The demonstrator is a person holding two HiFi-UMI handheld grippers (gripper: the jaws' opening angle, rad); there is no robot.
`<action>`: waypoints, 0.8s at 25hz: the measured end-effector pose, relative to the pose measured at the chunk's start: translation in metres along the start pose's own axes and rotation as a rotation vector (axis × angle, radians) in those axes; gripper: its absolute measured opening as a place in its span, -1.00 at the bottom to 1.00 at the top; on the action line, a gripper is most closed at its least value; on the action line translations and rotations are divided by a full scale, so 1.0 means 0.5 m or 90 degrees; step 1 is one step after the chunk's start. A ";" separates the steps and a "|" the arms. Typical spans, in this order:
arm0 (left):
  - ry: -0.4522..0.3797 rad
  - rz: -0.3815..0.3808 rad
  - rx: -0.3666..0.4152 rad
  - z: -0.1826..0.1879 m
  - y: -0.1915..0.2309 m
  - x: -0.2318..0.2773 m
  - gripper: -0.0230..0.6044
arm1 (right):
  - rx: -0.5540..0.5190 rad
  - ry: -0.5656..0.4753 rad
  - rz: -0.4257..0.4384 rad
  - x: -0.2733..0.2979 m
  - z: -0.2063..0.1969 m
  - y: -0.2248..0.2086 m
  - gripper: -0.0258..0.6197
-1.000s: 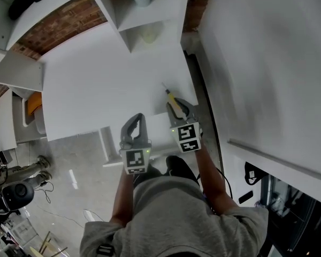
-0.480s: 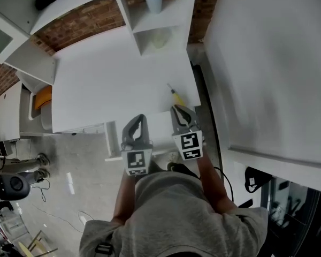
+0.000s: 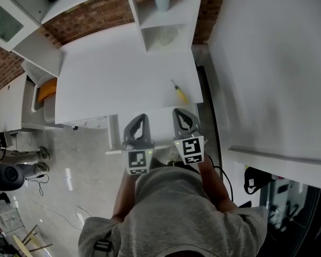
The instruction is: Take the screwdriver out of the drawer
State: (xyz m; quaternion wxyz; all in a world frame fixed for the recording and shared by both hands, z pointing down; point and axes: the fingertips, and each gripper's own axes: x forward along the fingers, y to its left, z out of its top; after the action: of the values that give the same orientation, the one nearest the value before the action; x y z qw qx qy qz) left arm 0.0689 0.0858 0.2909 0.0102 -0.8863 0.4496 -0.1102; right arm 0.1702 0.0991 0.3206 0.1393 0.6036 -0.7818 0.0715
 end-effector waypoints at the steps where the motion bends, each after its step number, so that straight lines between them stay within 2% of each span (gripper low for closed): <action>1: 0.001 0.000 0.000 -0.002 -0.002 -0.003 -0.89 | 0.000 -0.001 0.000 -0.003 -0.002 0.000 -0.91; 20: 0.001 -0.003 0.001 0.002 -0.012 0.011 -0.89 | -0.001 0.000 -0.001 -0.005 -0.002 -0.019 -0.91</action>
State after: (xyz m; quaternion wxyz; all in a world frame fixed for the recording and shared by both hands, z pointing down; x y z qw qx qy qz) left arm 0.0769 0.0850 0.2916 0.0107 -0.8875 0.4471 -0.1112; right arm 0.1800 0.0992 0.3201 0.1397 0.6040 -0.7814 0.0708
